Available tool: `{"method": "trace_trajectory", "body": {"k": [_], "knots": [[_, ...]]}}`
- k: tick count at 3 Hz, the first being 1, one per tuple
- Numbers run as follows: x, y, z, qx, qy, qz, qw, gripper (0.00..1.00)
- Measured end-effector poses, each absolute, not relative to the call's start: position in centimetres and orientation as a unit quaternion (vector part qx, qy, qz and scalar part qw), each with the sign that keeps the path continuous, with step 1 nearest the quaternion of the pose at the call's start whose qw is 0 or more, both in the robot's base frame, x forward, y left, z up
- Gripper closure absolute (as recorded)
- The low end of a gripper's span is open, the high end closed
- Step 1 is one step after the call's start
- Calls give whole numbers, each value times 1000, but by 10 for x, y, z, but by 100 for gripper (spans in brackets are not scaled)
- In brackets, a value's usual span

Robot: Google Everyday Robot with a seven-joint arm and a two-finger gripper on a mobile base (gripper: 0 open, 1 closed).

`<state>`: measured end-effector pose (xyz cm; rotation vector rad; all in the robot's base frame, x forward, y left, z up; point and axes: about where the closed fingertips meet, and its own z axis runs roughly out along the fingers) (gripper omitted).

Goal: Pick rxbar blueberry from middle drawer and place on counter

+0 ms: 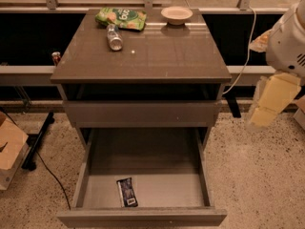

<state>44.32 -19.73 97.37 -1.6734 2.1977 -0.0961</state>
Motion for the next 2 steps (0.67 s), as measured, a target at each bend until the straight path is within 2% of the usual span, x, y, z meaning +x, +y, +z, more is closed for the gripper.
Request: {"method": "trace_trajectory", "body": {"k": [2], "knots": [[465, -151, 936, -584, 757, 23, 293, 0]]}}
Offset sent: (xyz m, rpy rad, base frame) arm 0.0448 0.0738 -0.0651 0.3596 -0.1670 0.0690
